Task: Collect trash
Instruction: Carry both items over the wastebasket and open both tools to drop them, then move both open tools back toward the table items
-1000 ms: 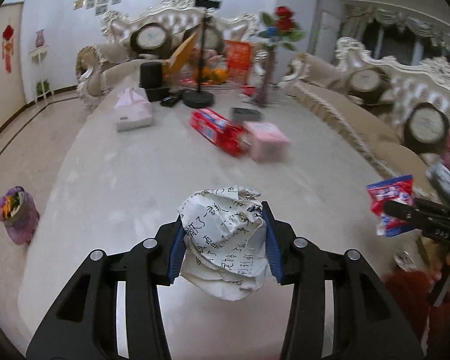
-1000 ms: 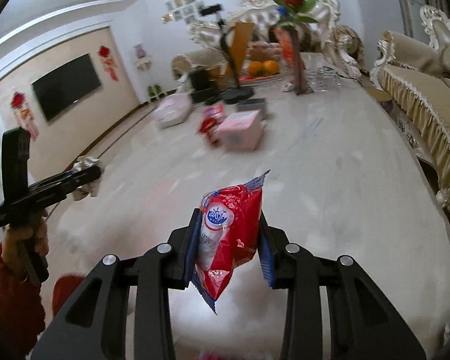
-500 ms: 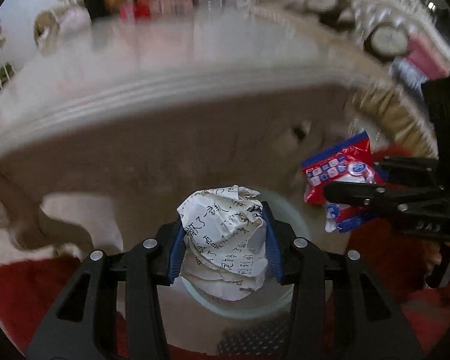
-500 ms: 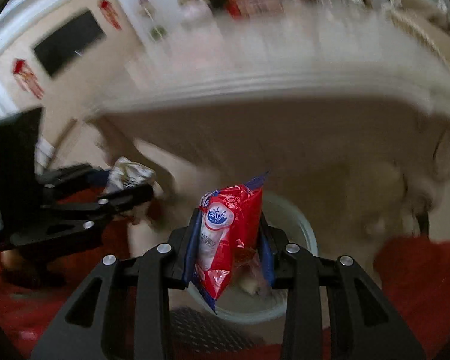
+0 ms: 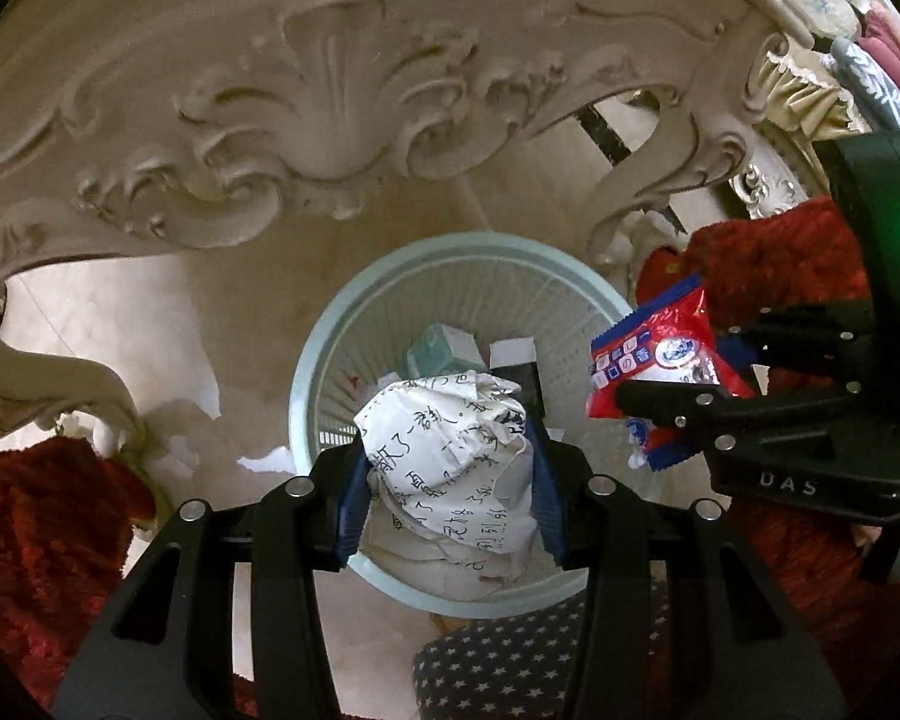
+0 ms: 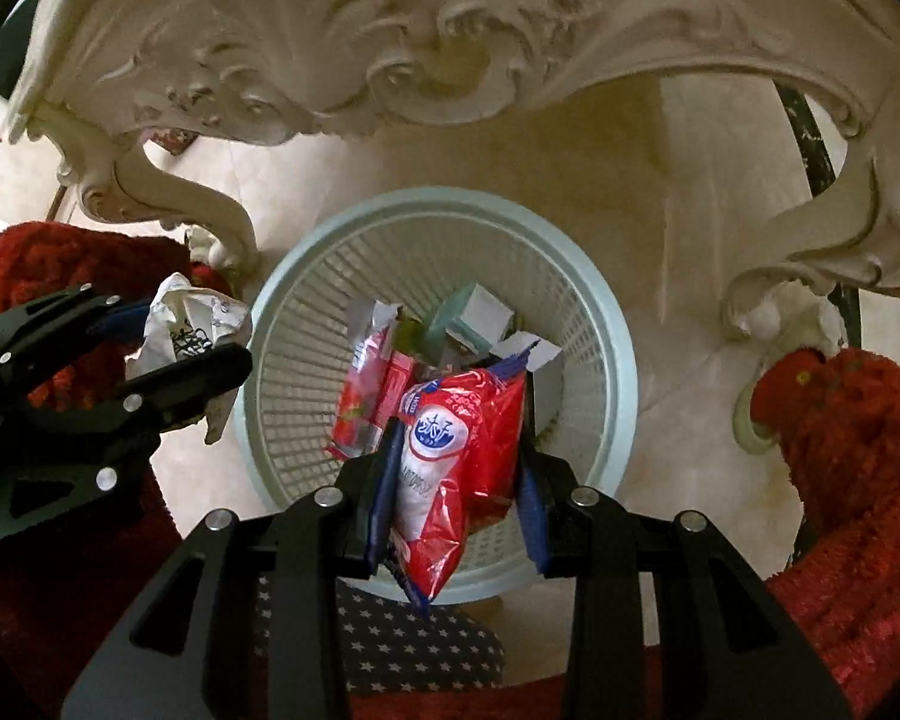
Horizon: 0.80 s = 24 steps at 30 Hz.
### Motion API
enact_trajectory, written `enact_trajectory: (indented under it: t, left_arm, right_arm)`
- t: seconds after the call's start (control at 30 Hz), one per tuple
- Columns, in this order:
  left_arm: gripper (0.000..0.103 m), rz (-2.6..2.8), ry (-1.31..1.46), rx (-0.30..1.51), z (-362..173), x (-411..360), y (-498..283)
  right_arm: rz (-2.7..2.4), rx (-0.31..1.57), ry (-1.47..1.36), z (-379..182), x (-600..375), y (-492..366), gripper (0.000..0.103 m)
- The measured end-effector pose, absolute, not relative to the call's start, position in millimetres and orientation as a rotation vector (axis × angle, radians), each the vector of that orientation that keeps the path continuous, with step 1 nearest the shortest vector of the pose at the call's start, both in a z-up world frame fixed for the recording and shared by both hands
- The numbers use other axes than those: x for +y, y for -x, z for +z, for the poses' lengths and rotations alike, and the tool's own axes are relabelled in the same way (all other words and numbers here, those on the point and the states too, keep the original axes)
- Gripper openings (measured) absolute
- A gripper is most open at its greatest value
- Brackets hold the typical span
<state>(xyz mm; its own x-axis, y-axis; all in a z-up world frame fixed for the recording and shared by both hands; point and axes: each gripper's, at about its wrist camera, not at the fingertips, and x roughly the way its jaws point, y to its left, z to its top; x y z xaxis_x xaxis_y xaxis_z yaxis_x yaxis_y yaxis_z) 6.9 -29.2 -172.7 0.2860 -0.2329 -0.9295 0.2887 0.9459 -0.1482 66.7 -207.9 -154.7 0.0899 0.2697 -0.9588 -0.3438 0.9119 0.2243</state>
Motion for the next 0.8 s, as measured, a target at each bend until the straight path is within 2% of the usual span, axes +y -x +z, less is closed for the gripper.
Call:
enact_trajectory:
  t: [0.1, 0.2, 0.23, 0.27, 0.3, 0.37, 0.67, 0.8]
  left_arm:
    - [0.048, -0.347, -0.048, 1.246, -176.8, -29.9, -8.0]
    - [0.057, -0.342, -0.047, 1.261, -181.4, -28.1, -8.4]
    - [0.063, -0.339, -0.05, 1.266, -182.4, -28.4, -8.8]
    - [0.071, -0.336, -0.056, 1.271, -183.4, -28.4, -9.3]
    - [0.076, -0.334, -0.061, 1.276, -184.4, -28.1, -9.7]
    - [0.082, -0.33, -0.055, 1.28, -185.9, -26.6, -9.9]
    - [0.084, -0.298, -0.007, 1.274, -183.0, -13.1, -11.3]
    - [0.084, -0.299, -0.033, 1.216, -162.0, -9.1, -5.7]
  right_arm:
    - [0.457, 1.413, 0.095, -159.1, -210.3, -53.8, 0.033]
    - [0.45, 1.414, 0.112, -163.0, -217.4, -48.7, 0.034]
    - [0.449, 1.415, 0.11, -162.5, -219.1, -44.4, 0.035]
    - [0.444, 1.415, 0.107, -162.3, -222.2, -43.6, 0.041]
    - [0.438, 1.416, 0.105, -163.0, -224.2, -43.5, 0.06]
    - [0.406, 1.401, 0.104, -161.8, -227.7, -43.8, 0.067]
    - [0.379, 1.38, 0.078, -157.9, -234.5, -43.9, 0.069]
    - [0.405, 1.318, 0.119, -133.2, -232.1, -35.2, 0.069]
